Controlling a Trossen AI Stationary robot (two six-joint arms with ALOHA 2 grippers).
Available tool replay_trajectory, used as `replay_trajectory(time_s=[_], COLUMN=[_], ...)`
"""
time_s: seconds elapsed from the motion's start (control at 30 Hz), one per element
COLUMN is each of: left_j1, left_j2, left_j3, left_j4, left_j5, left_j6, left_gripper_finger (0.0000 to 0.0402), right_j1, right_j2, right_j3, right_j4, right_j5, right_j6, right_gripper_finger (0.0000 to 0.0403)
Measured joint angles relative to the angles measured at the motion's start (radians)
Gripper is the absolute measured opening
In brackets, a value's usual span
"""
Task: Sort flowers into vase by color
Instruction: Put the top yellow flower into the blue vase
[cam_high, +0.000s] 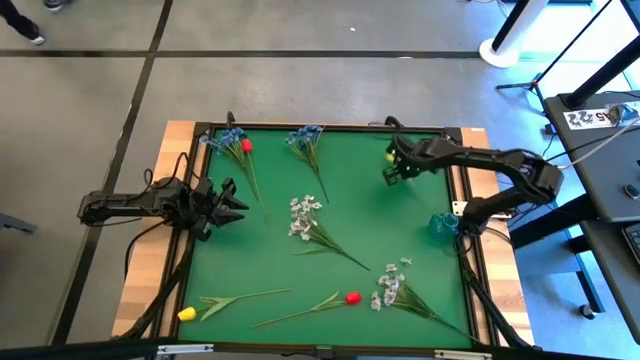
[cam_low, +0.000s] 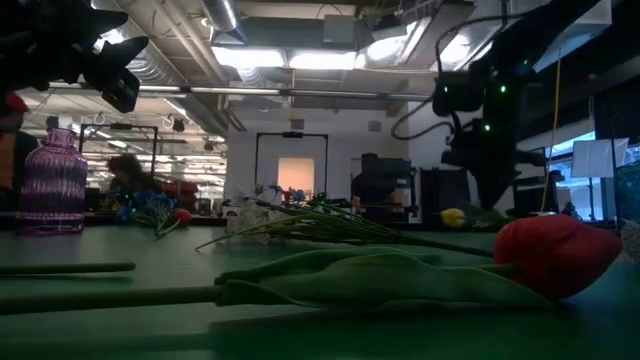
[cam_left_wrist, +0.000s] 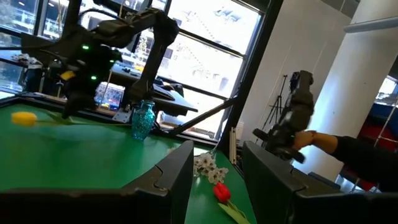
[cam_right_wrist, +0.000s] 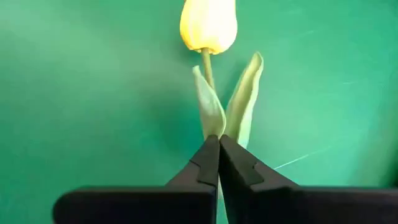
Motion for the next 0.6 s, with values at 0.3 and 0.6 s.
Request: replay_trajectory(time_s=[0.3, 0.6], left_j1=[0.0, 0.0], left_j2=[0.0, 0.0], left_j3=[0.0, 0.0], left_j4=[0.0, 0.0], left_j5=[-0.001, -0.001], left_j6=[0.0, 0.0], left_gripper_finger=[0.0133, 0.0133], right_j1=[0.16, 0.162], right_j2=[0.06, 0.156], right_j3=[-0.002, -0.003], right_j4=[0.025, 0.09], right_j5=[-0.051, -0.072], right_j6=[-0.002, -0.138], right_gripper_finger=[0.0015, 0.0117])
